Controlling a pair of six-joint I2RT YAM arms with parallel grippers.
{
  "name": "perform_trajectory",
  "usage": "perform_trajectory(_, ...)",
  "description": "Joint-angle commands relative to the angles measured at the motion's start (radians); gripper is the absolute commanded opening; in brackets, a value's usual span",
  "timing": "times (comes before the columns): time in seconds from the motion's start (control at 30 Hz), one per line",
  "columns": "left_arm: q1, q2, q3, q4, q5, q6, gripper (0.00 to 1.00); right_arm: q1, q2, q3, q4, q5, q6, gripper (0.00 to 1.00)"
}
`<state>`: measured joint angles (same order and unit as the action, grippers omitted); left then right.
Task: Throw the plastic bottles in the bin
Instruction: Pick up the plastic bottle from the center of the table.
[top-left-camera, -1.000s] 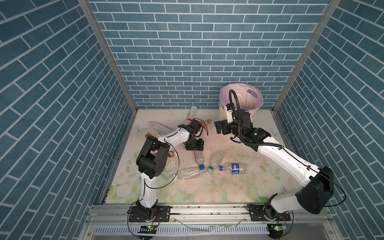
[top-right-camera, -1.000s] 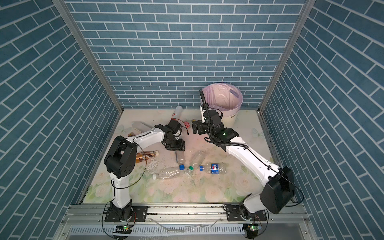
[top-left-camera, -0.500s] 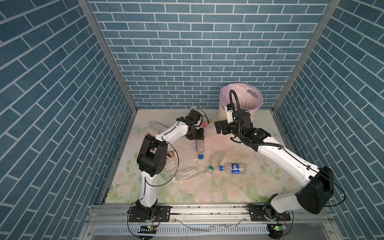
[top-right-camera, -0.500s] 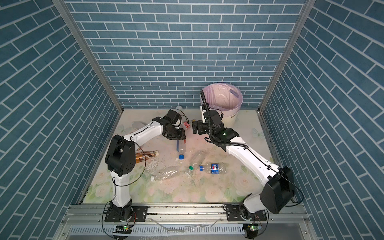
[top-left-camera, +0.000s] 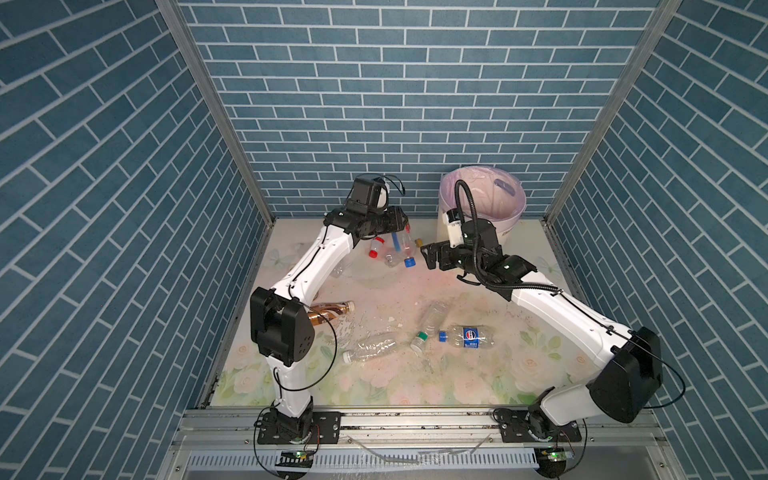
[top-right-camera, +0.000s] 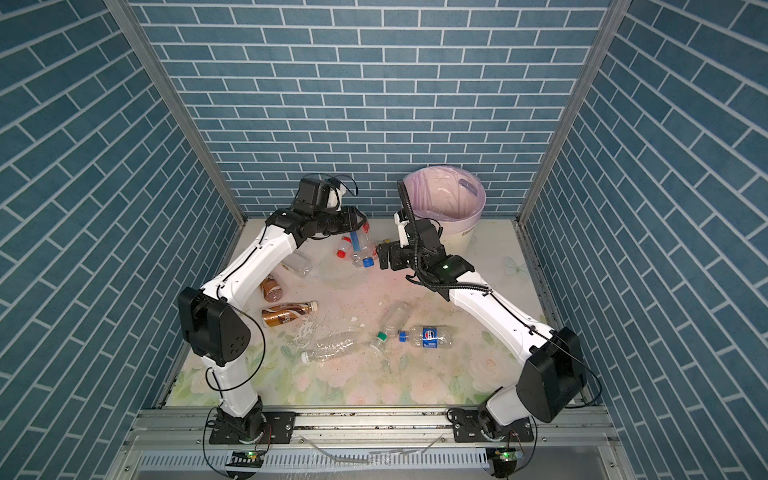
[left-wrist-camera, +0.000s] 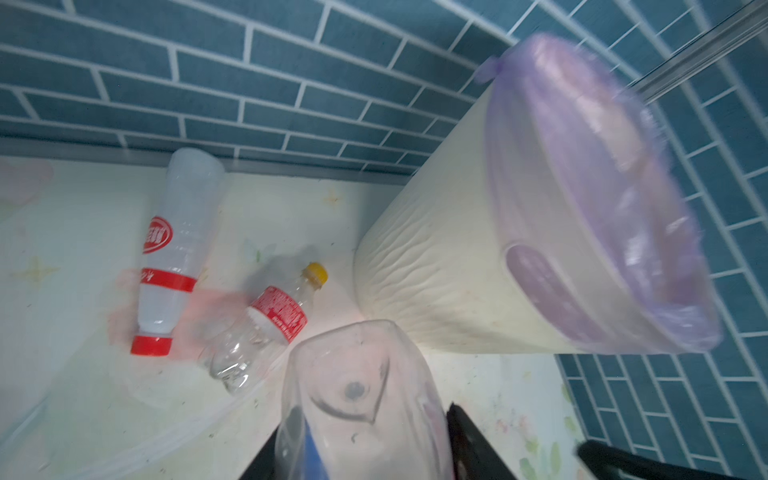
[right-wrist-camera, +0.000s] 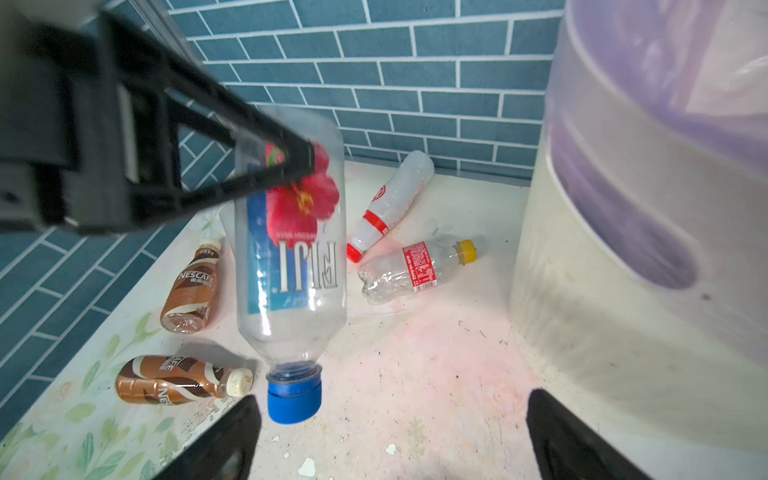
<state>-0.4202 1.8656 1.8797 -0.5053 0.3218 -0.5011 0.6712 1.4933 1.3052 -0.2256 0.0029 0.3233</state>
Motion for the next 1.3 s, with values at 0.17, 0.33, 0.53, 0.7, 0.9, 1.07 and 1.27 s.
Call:
perform_trajectory(0.17,-0.001,-0.026,-0.001,0.085,0.095,-0.093,0.55,-0.001,0.068,0.123,0.065,-0.137,0.065,0.99)
perform_trajectory(0.33,-0.001,-0.044,-0.032,0.124,0.113,-0.118,0.55,-0.002,0.103,0.167,0.077,-0.168,0.088,0.99)
perform_trajectory(0.53,0.000,-0.065,-0.077,0.193,0.133,-0.165,0.55,-0.002,0.135,0.209,0.081,-0.178,0.103,0.99)
perform_trajectory(0.7,-0.003,-0.092,-0.120,0.269,0.144,-0.218,0.55,-0.002,0.159,0.224,0.084,-0.179,0.108,0.92)
perform_trajectory(0.9,-0.002,-0.119,-0.163,0.328,0.156,-0.248,0.55,-0.004,0.174,0.229,0.092,-0.184,0.112,0.72)
perform_trajectory(1.07,-0.002,-0.120,-0.165,0.325,0.169,-0.251,0.64,-0.004,0.171,0.238,0.093,-0.182,0.112,0.50)
perform_trajectory(1.27,0.001,-0.129,-0.177,0.316,0.154,-0.243,0.81,-0.005,0.140,0.260,0.065,-0.166,0.092,0.35)
